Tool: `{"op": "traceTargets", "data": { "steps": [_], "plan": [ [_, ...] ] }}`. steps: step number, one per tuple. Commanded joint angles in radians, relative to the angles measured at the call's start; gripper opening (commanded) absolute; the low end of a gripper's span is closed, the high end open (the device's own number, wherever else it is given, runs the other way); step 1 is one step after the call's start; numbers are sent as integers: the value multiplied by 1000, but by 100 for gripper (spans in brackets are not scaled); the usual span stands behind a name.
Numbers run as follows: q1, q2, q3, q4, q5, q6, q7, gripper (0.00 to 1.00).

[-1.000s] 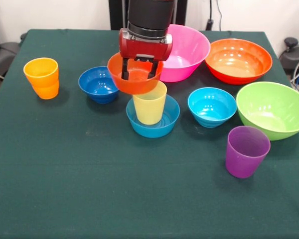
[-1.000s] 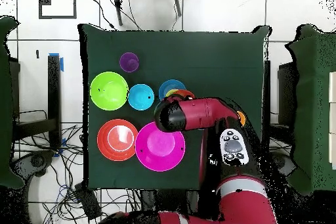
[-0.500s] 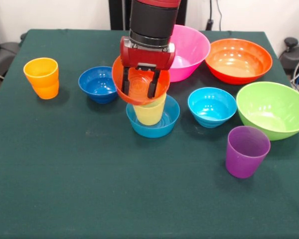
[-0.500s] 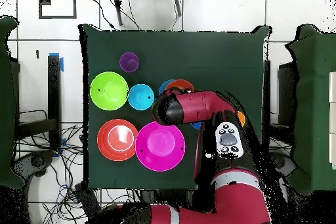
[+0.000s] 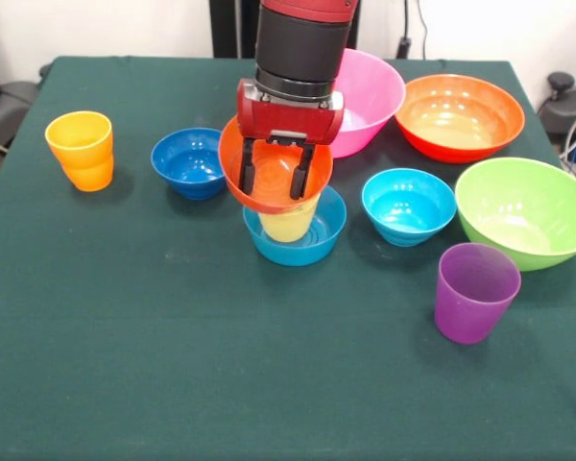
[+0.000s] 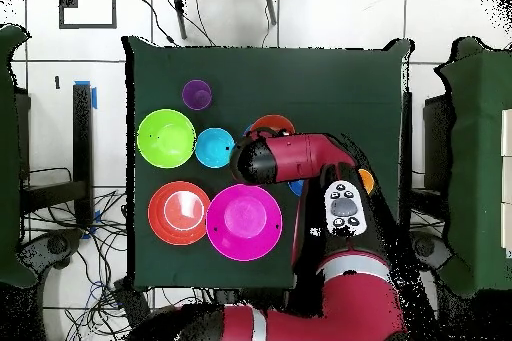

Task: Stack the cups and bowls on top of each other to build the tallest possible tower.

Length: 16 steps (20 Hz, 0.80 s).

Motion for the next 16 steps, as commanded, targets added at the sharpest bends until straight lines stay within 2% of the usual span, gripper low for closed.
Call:
{"op": "traceTargets", "data": {
  "steps": [1, 10, 16],
  "plan": [
    [32, 57, 25, -30, 23, 23, 110, 100],
    [47, 68, 5, -10, 17, -21, 133, 100],
    [85, 52, -30, 40, 25, -65, 177, 100]
  ]
}}
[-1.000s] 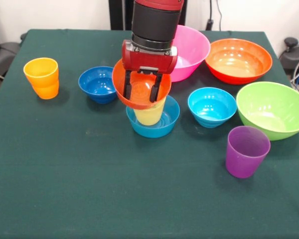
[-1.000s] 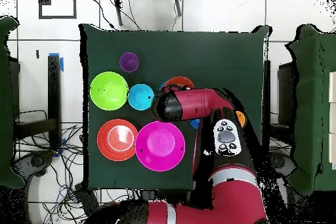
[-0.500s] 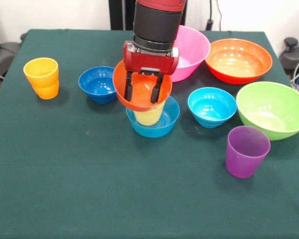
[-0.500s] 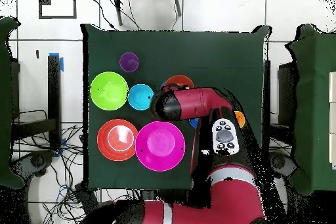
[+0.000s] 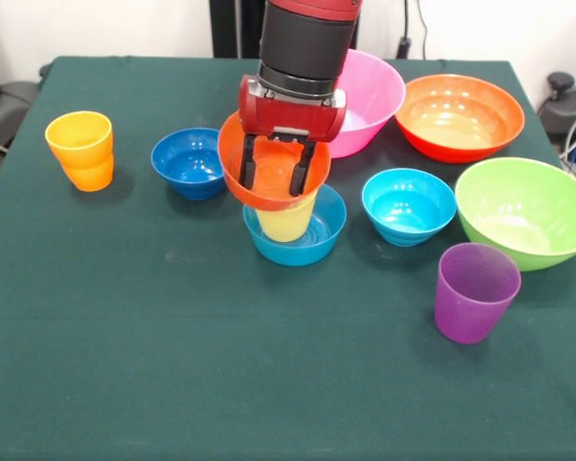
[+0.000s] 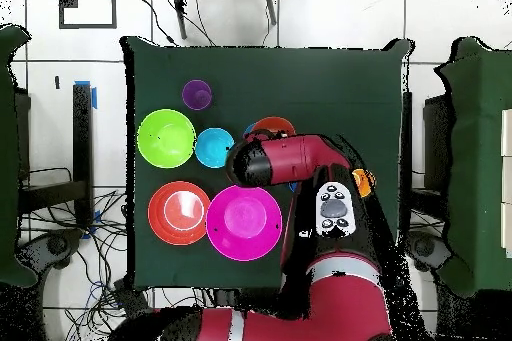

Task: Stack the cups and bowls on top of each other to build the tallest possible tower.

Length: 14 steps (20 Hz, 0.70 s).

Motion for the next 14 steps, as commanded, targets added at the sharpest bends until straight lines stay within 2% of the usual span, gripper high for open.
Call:
{"op": "traceTargets", "data": {
  "steps": [1, 14],
  "plan": [
    [46, 46, 15, 52, 29, -57, 182, 100],
    [33, 27, 19, 88, 46, -70, 151, 100]
  ]
}}
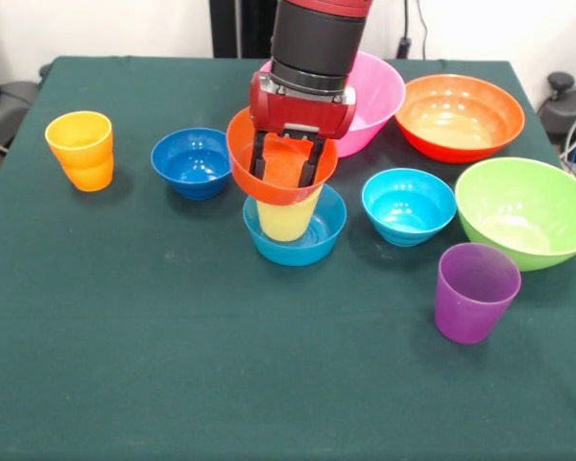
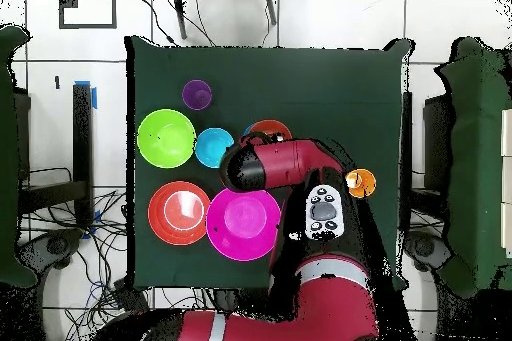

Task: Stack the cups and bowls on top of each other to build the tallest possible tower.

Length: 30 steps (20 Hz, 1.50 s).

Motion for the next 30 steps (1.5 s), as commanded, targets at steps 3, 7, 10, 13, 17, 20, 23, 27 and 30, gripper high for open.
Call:
{"op": "traceTargets", "data": {
  "steps": [3, 7, 10, 13, 17, 20, 23, 27, 30],
  "plan": [
    [-6, 22, 52, 69, 33, -25, 136, 100],
    [-8, 14, 55, 80, 38, -22, 128, 100],
    [-15, 2, 60, 89, 42, -17, 116, 100],
    [-31, -9, 72, 92, 44, -3, 96, 100],
    [-44, -17, 79, 103, 41, -2, 86, 100],
    [-51, -19, 83, 110, 37, -9, 83, 100],
    [-51, -22, 85, 103, 37, 1, 77, 100],
    [-51, -25, 86, 96, 37, 5, 76, 100],
    [-48, -23, 85, 91, 39, 9, 77, 100]
  ]
}}
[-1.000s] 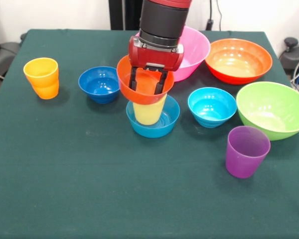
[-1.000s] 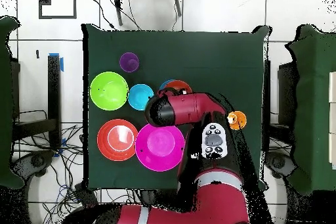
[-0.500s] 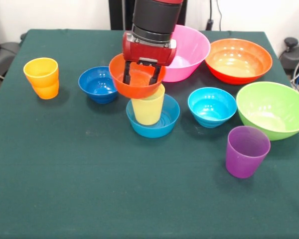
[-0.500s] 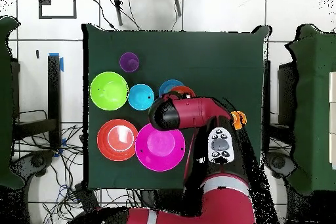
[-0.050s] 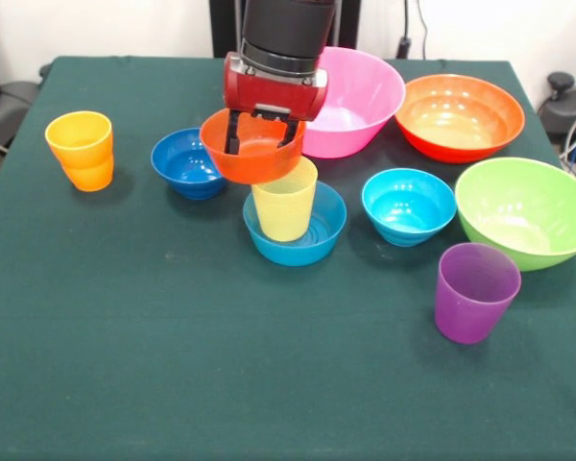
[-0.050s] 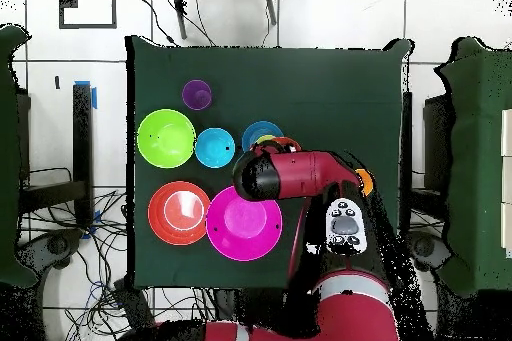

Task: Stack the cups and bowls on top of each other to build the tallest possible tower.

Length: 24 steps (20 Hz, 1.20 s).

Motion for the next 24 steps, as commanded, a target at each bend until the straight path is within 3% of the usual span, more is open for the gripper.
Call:
{"op": "traceTargets", "data": {
  "steps": [1, 24],
  "plan": [
    [0, 15, 91, 25, 15, 12, 77, 100],
    [26, 6, 86, -5, 38, 67, 83, 100]
  ]
}}
